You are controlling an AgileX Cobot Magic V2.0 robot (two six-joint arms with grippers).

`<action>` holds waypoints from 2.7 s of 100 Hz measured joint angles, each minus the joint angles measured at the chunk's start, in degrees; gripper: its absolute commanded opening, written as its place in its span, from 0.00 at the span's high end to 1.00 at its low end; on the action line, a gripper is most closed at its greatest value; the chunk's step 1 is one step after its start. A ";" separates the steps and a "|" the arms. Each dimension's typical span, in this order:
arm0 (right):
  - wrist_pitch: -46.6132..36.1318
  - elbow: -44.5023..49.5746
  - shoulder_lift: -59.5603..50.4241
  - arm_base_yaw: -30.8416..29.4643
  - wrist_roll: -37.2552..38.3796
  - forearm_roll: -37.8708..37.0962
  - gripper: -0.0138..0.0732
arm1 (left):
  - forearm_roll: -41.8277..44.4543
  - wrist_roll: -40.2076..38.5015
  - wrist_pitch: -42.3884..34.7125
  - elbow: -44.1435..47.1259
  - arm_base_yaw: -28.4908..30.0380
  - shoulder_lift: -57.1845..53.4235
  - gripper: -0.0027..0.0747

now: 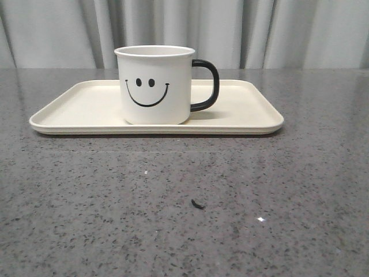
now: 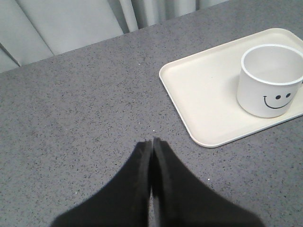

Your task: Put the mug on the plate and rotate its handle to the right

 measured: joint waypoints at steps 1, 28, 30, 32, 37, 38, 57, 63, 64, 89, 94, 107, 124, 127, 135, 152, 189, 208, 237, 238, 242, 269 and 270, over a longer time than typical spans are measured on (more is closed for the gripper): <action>0.00 0.00 0.00 0.00 0.00 0.00 0.91 | 0.00 0.00 0.00 0.00 0.00 0.00 0.99; 0.00 0.00 0.00 0.00 0.00 0.00 0.91 | 0.24 -0.04 0.00 0.00 0.00 0.00 0.99; 0.00 0.00 0.00 0.00 0.00 0.00 0.91 | 0.37 -0.04 0.00 0.00 0.00 0.00 0.99; 0.00 0.00 0.00 0.00 0.00 0.00 0.91 | 0.51 -0.04 0.00 0.00 0.00 0.00 0.99; 0.00 0.00 0.00 0.00 0.00 -0.10 0.91 | 0.79 -0.04 0.00 0.00 0.00 0.00 0.99; 0.00 0.00 0.00 0.00 0.00 -0.10 0.91 | 0.96 -0.04 0.00 0.00 0.00 0.00 0.99; 0.00 0.00 0.00 0.00 0.00 -0.10 0.91 | 1.71 -0.04 -8.43 3.87 3.77 -2.98 0.99; 0.00 0.00 0.00 0.00 0.00 -0.10 0.91 | 1.71 -0.04 -15.95 7.82 6.74 -5.61 0.99; 0.00 0.00 0.00 0.00 0.00 -0.10 0.91 | 1.59 -0.04 -16.92 8.33 7.54 -6.37 0.99; 0.02 0.00 0.00 0.00 0.00 -0.10 0.91 | 0.70 -0.04 -43.06 28.53 18.04 -21.11 0.99; 0.02 0.00 0.00 0.00 0.00 -0.20 0.91 | 0.11 -0.04 -45.47 32.05 18.93 -24.01 0.99; 0.02 0.00 0.00 0.00 0.00 -0.20 0.91 | -2.05 -0.04 -50.72 40.45 19.81 -29.68 0.99; 0.02 0.00 0.00 0.00 0.00 -0.20 0.91 | -3.46 -0.04 -56.45 48.92 20.30 -35.44 0.99; 0.02 0.00 0.00 0.00 0.00 -0.20 0.91 | -3.97 -0.04 -57.45 50.16 20.87 -35.79 0.99; 0.02 0.00 0.00 0.00 0.00 -0.20 0.91 | -4.96 -0.04 -59.76 53.59 22.40 -35.93 0.99; 0.12 0.00 0.00 0.00 0.00 -0.20 0.91 | -6.64 -0.04 -65.45 58.96 24.42 -35.93 0.99; 0.12 0.00 0.00 0.00 0.00 -0.20 0.91 | -7.35 -0.13 -60.75 59.09 24.55 -35.93 0.99; 0.12 0.00 0.00 0.00 0.00 -0.20 0.91 | -7.35 -0.13 -60.75 59.09 24.55 -35.93 0.99; 0.12 0.00 0.00 0.00 0.00 -0.20 0.91 | -7.35 -0.13 -60.75 59.09 24.55 -35.93 0.99; 0.12 0.00 0.00 0.00 0.00 -0.20 0.91 | -7.35 -0.13 -60.75 59.09 24.55 -35.93 0.99; 0.12 0.00 0.00 0.00 0.07 -0.20 0.91 | -7.35 -0.13 -60.75 59.09 24.59 -35.93 0.99; 0.12 0.00 0.00 0.00 0.07 -0.20 0.91 | -7.35 -0.13 -60.75 59.09 24.59 -35.93 0.99; 0.12 0.00 0.00 0.00 0.07 -0.20 0.91 | -7.35 -0.13 -60.75 59.09 24.59 -35.93 0.99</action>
